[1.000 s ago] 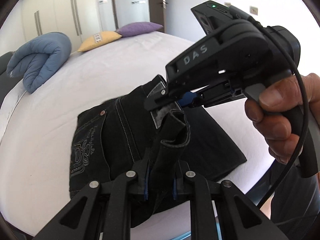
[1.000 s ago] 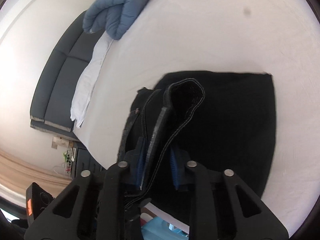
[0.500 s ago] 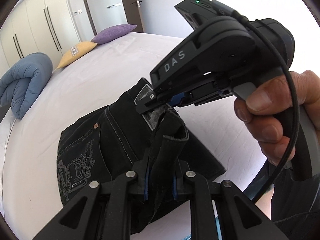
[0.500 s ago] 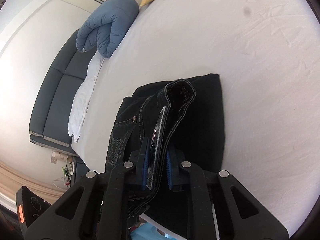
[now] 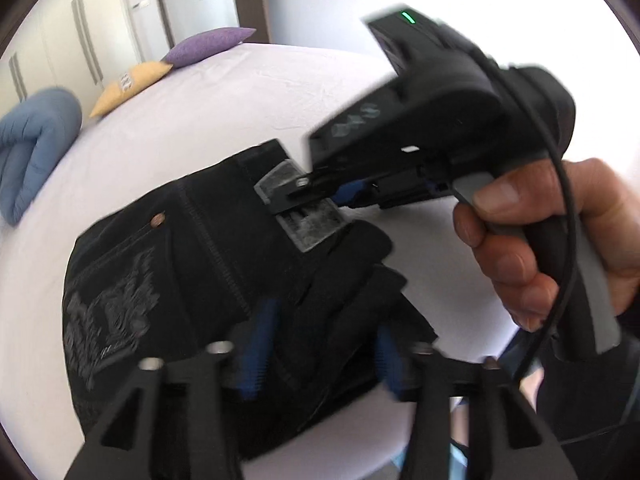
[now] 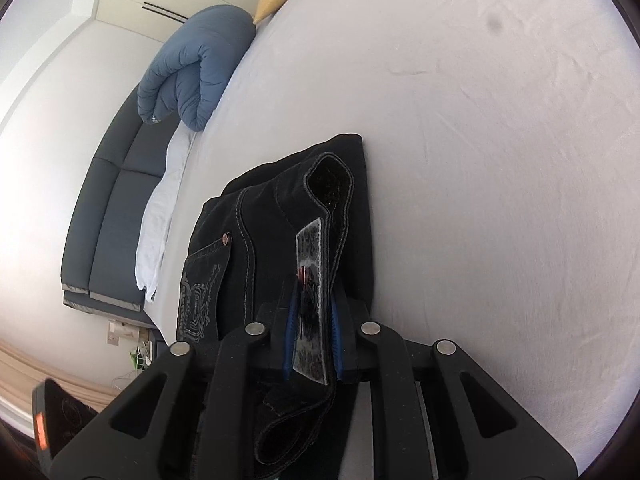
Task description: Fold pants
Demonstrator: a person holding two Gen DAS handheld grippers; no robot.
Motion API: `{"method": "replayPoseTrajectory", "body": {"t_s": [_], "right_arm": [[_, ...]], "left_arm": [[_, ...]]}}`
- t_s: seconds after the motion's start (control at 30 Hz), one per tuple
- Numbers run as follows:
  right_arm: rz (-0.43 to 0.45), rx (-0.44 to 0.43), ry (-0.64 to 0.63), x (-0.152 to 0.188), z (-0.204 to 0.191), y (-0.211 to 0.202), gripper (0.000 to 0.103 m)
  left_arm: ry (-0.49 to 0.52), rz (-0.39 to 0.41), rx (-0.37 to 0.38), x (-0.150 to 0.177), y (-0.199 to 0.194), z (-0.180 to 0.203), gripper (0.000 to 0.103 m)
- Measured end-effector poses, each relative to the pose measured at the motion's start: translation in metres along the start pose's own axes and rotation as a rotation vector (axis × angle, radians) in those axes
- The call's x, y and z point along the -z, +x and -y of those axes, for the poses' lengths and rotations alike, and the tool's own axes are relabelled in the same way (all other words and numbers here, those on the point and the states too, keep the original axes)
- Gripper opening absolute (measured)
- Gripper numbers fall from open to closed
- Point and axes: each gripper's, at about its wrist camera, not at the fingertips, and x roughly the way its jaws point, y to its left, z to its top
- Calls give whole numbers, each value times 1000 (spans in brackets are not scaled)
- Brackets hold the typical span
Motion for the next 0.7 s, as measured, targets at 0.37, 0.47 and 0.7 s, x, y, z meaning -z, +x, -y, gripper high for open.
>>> {"method": "replayPoseTrajectory", "body": {"t_s": [0.37, 0.47, 0.7], "right_arm": [[74, -110, -43, 13, -42, -67, 19], [-42, -22, -111, 26, -56, -32, 19], [-92, 80, 17, 43, -7, -1, 0]], "left_arm": [[-294, 61, 20, 45, -67, -98, 68], [-345, 50, 24, 39, -66, -116, 52], [-421, 66, -17, -4, -49, -181, 29]]}}
